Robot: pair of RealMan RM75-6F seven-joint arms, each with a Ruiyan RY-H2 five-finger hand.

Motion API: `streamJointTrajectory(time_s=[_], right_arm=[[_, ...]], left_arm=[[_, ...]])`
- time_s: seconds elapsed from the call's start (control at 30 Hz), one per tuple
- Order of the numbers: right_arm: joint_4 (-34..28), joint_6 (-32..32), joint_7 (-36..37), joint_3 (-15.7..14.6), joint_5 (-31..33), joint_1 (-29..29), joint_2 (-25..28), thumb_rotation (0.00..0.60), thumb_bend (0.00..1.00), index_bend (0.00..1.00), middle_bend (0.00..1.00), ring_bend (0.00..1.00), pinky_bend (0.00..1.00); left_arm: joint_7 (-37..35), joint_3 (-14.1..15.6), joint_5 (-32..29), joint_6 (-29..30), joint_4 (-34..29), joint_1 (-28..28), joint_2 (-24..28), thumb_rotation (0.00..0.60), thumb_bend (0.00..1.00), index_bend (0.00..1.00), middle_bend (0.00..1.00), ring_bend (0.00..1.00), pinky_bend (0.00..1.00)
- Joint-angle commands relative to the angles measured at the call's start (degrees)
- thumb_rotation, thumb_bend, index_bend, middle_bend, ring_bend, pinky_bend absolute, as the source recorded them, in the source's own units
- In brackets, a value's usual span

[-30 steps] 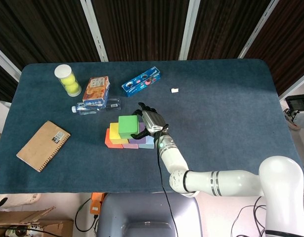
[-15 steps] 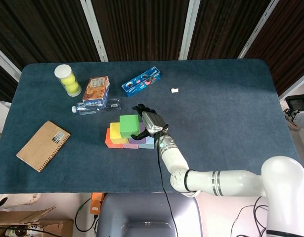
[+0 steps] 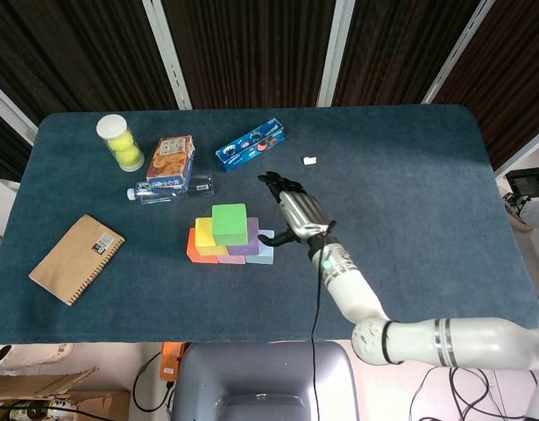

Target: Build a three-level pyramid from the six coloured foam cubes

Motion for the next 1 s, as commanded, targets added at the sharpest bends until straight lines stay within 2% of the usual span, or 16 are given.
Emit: streamJointTrajectory(time_s=[0.03,0.17,0.27,0.37,0.5,0.6,0.7,0.77,1.0], right_arm=[[-8.9,6.0,4.9,-12.1,-23.2,-16.3,12.2,0.600,0.16,0.00,0.00,0.00,0.00],[-5.4,7.4,12.1,-22.0,-42.6,-27.2,17.4,0.600,0.16,0.00,0.00,0.00,0.00],[3.3,12.9,18.7,-28.7,-55.8,-35.9,17.0,0.600,0.16,0.00,0.00,0.00,0.00],[11.3,18.7,20.3,-31.2,-60.4,-41.8,14.0,0.600,0.16,0.00,0.00,0.00,0.00],[19.9,26.5,15.9,-30.8,-59.7,-48.8,7.9,0.600,0.16,0.00,0.00,0.00,0.00],[23.3,29.9,14.8,-29.9,-60.1,-51.9,4.5,0.600,0.16,0.00,0.00,0.00,0.00],[25.5,31.7,17.3,-29.0,-61.6,-53.4,2.9,0.600,0.16,0.00,0.00,0.00,0.00],[26.9,32.2,16.2,-28.6,-62.0,-54.2,2.4,0.600,0.16,0.00,0.00,0.00,0.00],[27.1,31.9,18.3,-27.5,-63.1,-55.9,2.6,0.600,0.16,0.00,0.00,0.00,0.00]], left_arm=[[4.7,-1.9,-0.2,7.0,-5.4,2.4,1.4,0.600,0.18,0.04,0.00,0.00,0.10],[10.8,-3.0,0.7,13.2,-10.3,4.0,0.9,0.600,0.17,0.02,0.00,0.00,0.09],[17.5,-3.6,-0.4,14.9,-14.3,4.8,-0.6,0.600,0.16,0.01,0.00,0.00,0.09],[23.4,-4.0,-2.1,15.5,-16.4,5.3,-2.9,0.600,0.16,0.00,0.00,0.00,0.09],[27.2,-3.8,-1.7,16.8,-16.0,5.7,-6.2,0.600,0.16,0.00,0.00,0.00,0.08],[24.4,-1.4,2.4,16.3,-14.4,5.4,-6.7,0.600,0.16,0.00,0.00,0.00,0.08],[21.4,0.8,6.0,15.6,-14.3,4.9,-5.4,0.600,0.16,0.00,0.00,0.00,0.08],[21.8,1.7,7.1,14.8,-14.4,4.6,-4.7,0.600,0.16,0.00,0.00,0.00,0.08],[23.7,2.0,7.3,12.8,-16.3,3.8,-3.8,0.600,0.16,0.00,0.00,0.00,0.08]])
